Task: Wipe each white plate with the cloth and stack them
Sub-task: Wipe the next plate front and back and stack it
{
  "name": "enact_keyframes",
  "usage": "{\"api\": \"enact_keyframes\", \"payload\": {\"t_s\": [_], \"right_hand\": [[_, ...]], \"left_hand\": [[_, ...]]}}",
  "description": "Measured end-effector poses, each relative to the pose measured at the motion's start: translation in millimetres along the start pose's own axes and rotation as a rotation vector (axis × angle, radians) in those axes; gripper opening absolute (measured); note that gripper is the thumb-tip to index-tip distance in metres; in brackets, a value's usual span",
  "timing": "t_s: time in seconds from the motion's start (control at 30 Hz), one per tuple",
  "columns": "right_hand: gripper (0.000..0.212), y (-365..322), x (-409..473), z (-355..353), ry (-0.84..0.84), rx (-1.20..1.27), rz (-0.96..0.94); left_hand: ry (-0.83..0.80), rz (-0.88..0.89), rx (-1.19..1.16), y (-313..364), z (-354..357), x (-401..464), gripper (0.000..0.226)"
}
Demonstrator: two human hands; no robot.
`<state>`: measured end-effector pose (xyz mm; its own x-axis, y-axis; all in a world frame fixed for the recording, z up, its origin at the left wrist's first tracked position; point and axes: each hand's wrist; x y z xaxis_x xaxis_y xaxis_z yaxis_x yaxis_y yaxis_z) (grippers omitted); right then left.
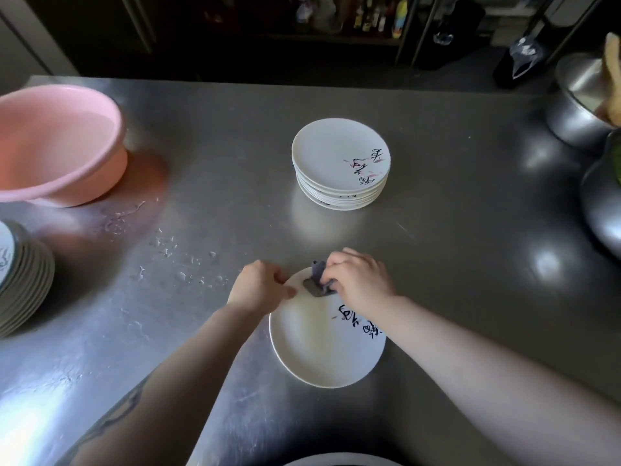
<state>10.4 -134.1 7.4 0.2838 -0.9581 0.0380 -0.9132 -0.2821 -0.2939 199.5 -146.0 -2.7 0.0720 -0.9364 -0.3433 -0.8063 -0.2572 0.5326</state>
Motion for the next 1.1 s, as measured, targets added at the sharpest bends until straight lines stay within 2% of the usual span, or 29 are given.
{"api": "enact_keyframes", "payload": {"t_s": [0.1, 0.17, 0.23, 0.33, 0.4, 0.53, 0.73, 0.9, 1.1], "right_hand": [[0.017, 10.9, -7.4, -3.4, 0.001, -0.016, 0.017], [0.02, 11.4, -9.3, -4.4, -0.001, -0.031, 0.017], [0.021, 4.2, -4.5, -3.5, 0.003, -0.039, 0.008], [0.018, -7.2, 3.7, 0.3, -0.009, -0.02, -0.029], [0.016, -4.2, 4.2, 1.1, -0.013, -0.019, -0.027], [0.015, 18.1, -4.3, -3.6, -0.037, -0.023, 0.064], [0.02, 31.9, -34.6, -13.8, -0.113, -0.051, 0.172], [0.022, 19.9, -75.5, -8.0, -0.137, 0.043, 0.25], [0.016, -26.4, -103.4, 13.1, -0.116, 0.2, 0.274]], "left_hand": [[-0.159, -0.105, -0.021, -20.2, -7.6, -6.1, 0.021], [-0.248, -0.077, 0.072, -21.6, -8.9, -8.3, 0.027], [-0.122, 0.017, 0.18, -11.6, -5.8, -4.1, 0.023], [0.033, 0.08, 0.148, 6.8, 0.5, 1.9, 0.026], [0.008, 0.038, 0.096, 5.1, 3.3, 2.7, 0.034], [0.018, -0.093, -0.073, -10.7, 2.6, -4.1, 0.026], [0.104, -0.153, -0.223, -15.5, 13.8, -23.1, 0.021], [0.141, -0.178, -0.256, -19.7, 19.3, -34.9, 0.018], [0.165, -0.227, -0.321, -17.5, 21.4, -39.5, 0.017]]}}
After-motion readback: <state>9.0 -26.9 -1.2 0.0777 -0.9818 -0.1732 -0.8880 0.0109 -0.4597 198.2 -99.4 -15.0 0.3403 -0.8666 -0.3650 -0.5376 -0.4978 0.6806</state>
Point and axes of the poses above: each hand's wrist, its own x-axis towards the middle knuckle, its own z-axis out of the palm, y = z × x, and after that the axes turned 8 degrees about y, right-handed
